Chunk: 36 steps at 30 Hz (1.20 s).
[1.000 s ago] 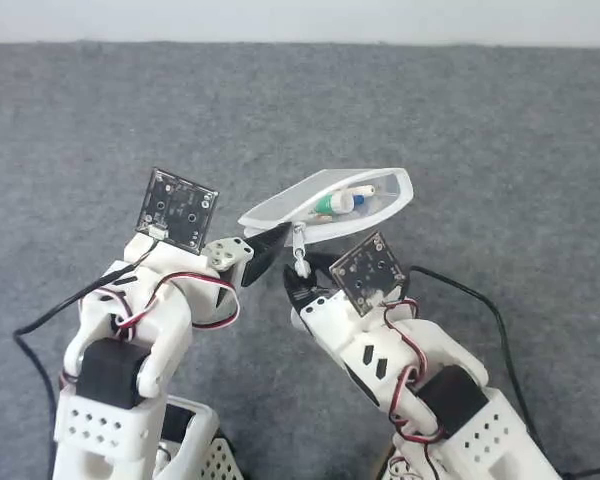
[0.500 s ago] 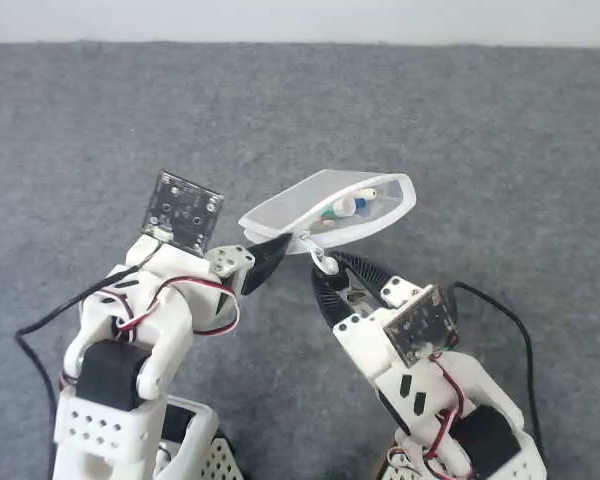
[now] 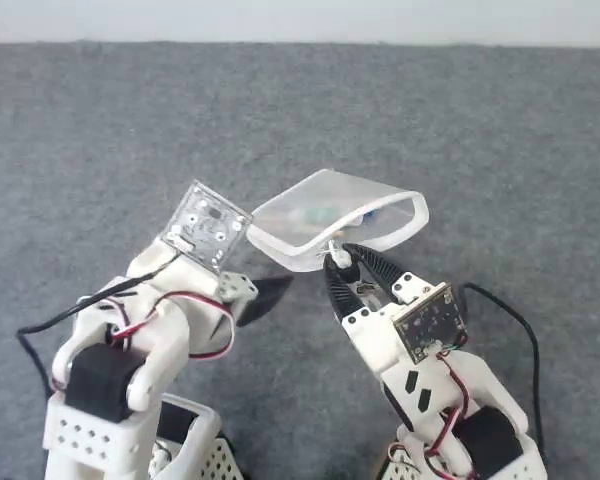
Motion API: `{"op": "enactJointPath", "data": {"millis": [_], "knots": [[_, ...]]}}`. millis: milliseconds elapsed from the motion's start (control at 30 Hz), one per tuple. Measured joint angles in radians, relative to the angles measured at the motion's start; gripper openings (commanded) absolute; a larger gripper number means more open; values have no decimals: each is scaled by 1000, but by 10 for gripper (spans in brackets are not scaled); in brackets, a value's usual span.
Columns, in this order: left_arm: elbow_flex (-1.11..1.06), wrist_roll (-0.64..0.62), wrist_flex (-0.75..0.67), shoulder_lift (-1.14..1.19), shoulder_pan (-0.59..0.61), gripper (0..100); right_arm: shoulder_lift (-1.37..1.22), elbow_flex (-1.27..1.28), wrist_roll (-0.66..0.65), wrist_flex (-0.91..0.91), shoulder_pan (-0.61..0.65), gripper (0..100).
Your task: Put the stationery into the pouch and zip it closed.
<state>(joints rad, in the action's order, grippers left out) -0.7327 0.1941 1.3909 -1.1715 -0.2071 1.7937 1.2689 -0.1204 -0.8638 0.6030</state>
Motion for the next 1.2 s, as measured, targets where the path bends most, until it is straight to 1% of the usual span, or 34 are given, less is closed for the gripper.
{"op": "enactJointPath", "data": {"millis": [133, 233, 367, 500, 867, 1000, 1100, 1200], "knots": [[12, 0, 25, -2, -63, 339, 0, 0, 0, 0, 0, 6], [5, 9, -6, -5, -77, 338, 0, 0, 0, 0, 0, 6], [-87, 40, -115, -3, -80, 338, 0, 0, 0, 0, 0, 6], [-155, 43, -222, -2, -81, 338, 0, 0, 0, 0, -2, 6], [-275, 98, -405, -2, -83, 338, 0, 0, 0, 0, -2, 6], [-321, 98, -457, -2, -114, 337, 0, 0, 0, 0, -3, 6], [-354, 101, -503, -2, -147, 307, 0, 0, 0, 0, -2, 6], [-388, 101, -572, -2, -153, 265, 0, 0, 0, 0, -2, 6]]}}
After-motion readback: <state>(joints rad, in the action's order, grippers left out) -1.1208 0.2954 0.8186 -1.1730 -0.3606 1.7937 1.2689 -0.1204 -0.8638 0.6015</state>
